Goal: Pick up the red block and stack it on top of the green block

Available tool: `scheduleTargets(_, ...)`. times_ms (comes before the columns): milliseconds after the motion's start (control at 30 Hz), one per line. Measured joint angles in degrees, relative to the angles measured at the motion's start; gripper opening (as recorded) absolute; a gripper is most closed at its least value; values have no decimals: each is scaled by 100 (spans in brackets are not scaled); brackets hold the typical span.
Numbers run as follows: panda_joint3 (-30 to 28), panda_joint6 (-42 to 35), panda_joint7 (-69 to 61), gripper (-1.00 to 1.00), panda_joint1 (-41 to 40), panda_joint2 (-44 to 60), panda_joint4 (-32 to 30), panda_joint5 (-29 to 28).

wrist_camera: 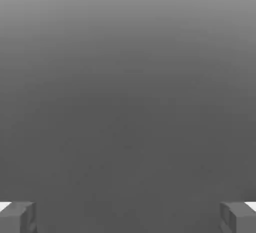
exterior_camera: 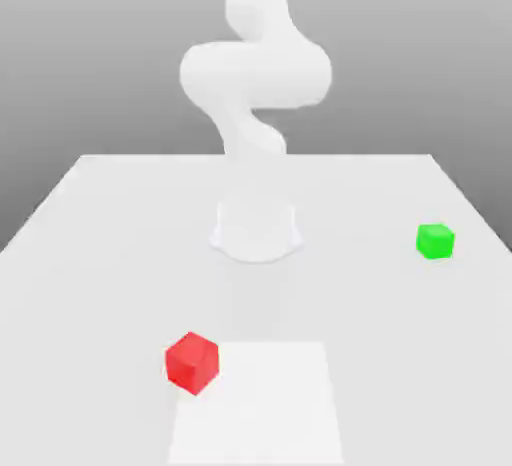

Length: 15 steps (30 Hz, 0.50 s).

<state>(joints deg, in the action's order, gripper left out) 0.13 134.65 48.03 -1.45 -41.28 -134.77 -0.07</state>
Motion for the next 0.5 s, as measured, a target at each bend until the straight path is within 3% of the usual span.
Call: scheduleTargets(500,-54,1986,1528,0,-868,3219,-2001,-57)
